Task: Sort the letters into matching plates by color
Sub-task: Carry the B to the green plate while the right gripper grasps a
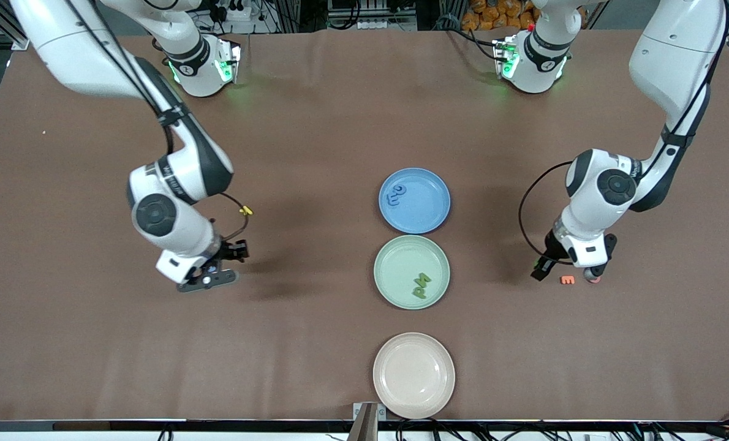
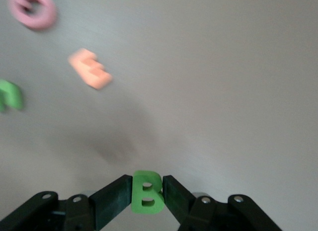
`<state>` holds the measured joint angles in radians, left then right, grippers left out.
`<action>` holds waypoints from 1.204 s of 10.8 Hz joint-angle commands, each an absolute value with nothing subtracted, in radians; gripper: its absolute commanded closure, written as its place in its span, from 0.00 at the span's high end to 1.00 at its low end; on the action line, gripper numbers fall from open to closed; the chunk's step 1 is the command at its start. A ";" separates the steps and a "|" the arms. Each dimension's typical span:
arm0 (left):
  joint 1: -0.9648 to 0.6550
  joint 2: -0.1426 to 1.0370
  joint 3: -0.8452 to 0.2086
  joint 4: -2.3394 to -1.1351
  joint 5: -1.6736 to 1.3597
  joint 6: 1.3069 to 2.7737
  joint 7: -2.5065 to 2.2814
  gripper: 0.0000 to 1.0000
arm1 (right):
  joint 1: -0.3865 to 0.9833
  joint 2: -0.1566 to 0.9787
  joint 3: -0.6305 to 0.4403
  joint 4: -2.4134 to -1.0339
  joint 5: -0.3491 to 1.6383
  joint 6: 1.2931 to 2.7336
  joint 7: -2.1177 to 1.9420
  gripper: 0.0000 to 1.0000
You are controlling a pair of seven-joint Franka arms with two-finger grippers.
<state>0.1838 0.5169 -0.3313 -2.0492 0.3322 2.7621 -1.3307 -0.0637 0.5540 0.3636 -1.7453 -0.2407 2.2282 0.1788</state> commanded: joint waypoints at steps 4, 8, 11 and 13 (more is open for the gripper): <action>-0.157 0.761 -0.345 -1.672 0.328 2.758 -1.652 0.00 | -0.123 0.569 0.259 -1.824 -0.199 2.320 0.075 0.64; -0.195 0.758 -0.331 -1.672 0.344 2.738 -1.652 0.81 | -0.120 0.607 0.256 -1.856 -0.198 2.420 0.078 0.64; -0.196 0.735 -0.307 -1.675 0.376 2.603 -1.646 1.00 | -0.114 0.635 0.256 -1.856 -0.184 2.451 0.089 0.63; -0.096 0.716 -0.307 -1.677 0.382 2.519 -1.556 1.00 | -0.101 0.652 0.256 -1.856 -0.173 2.471 0.101 0.62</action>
